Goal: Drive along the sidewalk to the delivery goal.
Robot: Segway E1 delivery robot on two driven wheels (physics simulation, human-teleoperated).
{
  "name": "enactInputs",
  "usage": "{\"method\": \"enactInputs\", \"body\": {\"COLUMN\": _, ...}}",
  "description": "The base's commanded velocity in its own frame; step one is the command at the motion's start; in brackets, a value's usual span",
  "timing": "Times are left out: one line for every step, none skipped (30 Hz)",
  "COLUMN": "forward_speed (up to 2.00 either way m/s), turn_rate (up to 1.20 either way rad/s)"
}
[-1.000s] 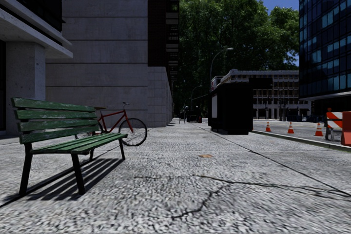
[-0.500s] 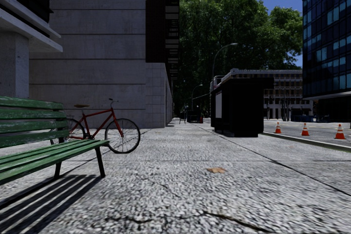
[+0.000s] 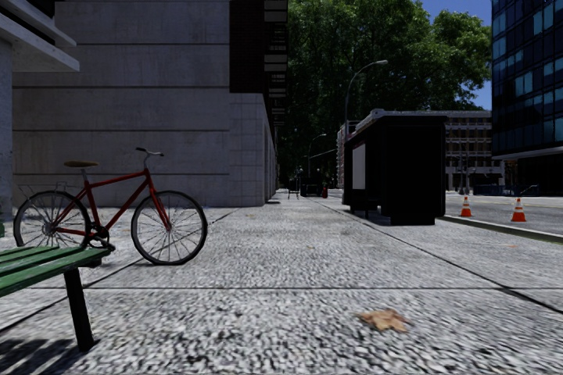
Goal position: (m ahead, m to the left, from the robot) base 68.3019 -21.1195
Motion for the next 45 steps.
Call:
{"method": "enactInputs", "body": {"forward_speed": 2.0, "turn_rate": 0.0}}
{"method": "enactInputs", "body": {"forward_speed": 2.0, "turn_rate": 0.0}}
{"method": "enactInputs", "body": {"forward_speed": 2.0, "turn_rate": 0.0}}
{"method": "enactInputs", "body": {"forward_speed": 2.0, "turn_rate": 0.0}}
{"method": "enactInputs", "body": {"forward_speed": 2.0, "turn_rate": 0.0}}
{"method": "enactInputs", "body": {"forward_speed": 2.0, "turn_rate": 0.0}}
{"method": "enactInputs", "body": {"forward_speed": 2.0, "turn_rate": 0.0}}
{"method": "enactInputs", "body": {"forward_speed": 2.0, "turn_rate": 0.0}}
{"method": "enactInputs", "body": {"forward_speed": 2.0, "turn_rate": 0.0}}
{"method": "enactInputs", "body": {"forward_speed": 2.0, "turn_rate": 0.0}}
{"method": "enactInputs", "body": {"forward_speed": 2.0, "turn_rate": 0.0}}
{"method": "enactInputs", "body": {"forward_speed": 2.0, "turn_rate": 0.0}}
{"method": "enactInputs", "body": {"forward_speed": 2.0, "turn_rate": 0.0}}
{"method": "enactInputs", "body": {"forward_speed": 2.0, "turn_rate": 0.0}}
{"method": "enactInputs", "body": {"forward_speed": 2.0, "turn_rate": 0.0}}
{"method": "enactInputs", "body": {"forward_speed": 2.0, "turn_rate": 0.0}}
{"method": "enactInputs", "body": {"forward_speed": 2.0, "turn_rate": 0.0}}
{"method": "enactInputs", "body": {"forward_speed": 2.0, "turn_rate": 0.0}}
{"method": "enactInputs", "body": {"forward_speed": 2.0, "turn_rate": 0.0}}
{"method": "enactInputs", "body": {"forward_speed": 2.0, "turn_rate": 0.0}}
{"method": "enactInputs", "body": {"forward_speed": 2.0, "turn_rate": 0.0}}
{"method": "enactInputs", "body": {"forward_speed": 2.0, "turn_rate": 0.0}}
{"method": "enactInputs", "body": {"forward_speed": 2.0, "turn_rate": 0.0}}
{"method": "enactInputs", "body": {"forward_speed": 2.0, "turn_rate": 0.0}}
{"method": "enactInputs", "body": {"forward_speed": 2.0, "turn_rate": 0.0}}
{"method": "enactInputs", "body": {"forward_speed": 2.0, "turn_rate": 0.0}}
{"method": "enactInputs", "body": {"forward_speed": 2.0, "turn_rate": 0.0}}
{"method": "enactInputs", "body": {"forward_speed": 2.0, "turn_rate": 0.0}}
{"method": "enactInputs", "body": {"forward_speed": 2.0, "turn_rate": 0.0}}
{"method": "enactInputs", "body": {"forward_speed": 2.0, "turn_rate": 0.0}}
{"method": "enactInputs", "body": {"forward_speed": 2.0, "turn_rate": 0.0}}
{"method": "enactInputs", "body": {"forward_speed": 2.0, "turn_rate": 0.0}}
{"method": "enactInputs", "body": {"forward_speed": 2.0, "turn_rate": 0.0}}
{"method": "enactInputs", "body": {"forward_speed": 2.0, "turn_rate": 0.0}}
{"method": "enactInputs", "body": {"forward_speed": 2.0, "turn_rate": 0.0}}
{"method": "enactInputs", "body": {"forward_speed": 2.0, "turn_rate": 0.0}}
{"method": "enactInputs", "body": {"forward_speed": 2.0, "turn_rate": 0.0}}
{"method": "enactInputs", "body": {"forward_speed": 2.0, "turn_rate": 0.0}}
{"method": "enactInputs", "body": {"forward_speed": 2.0, "turn_rate": 0.0}}
{"method": "enactInputs", "body": {"forward_speed": 2.0, "turn_rate": 0.0}}
{"method": "enactInputs", "body": {"forward_speed": 2.0, "turn_rate": 0.0}}
{"method": "enactInputs", "body": {"forward_speed": 2.0, "turn_rate": 0.0}}
{"method": "enactInputs", "body": {"forward_speed": 2.0, "turn_rate": 0.0}}
{"method": "enactInputs", "body": {"forward_speed": 2.0, "turn_rate": 0.0}}
{"method": "enactInputs", "body": {"forward_speed": 2.0, "turn_rate": 0.0}}
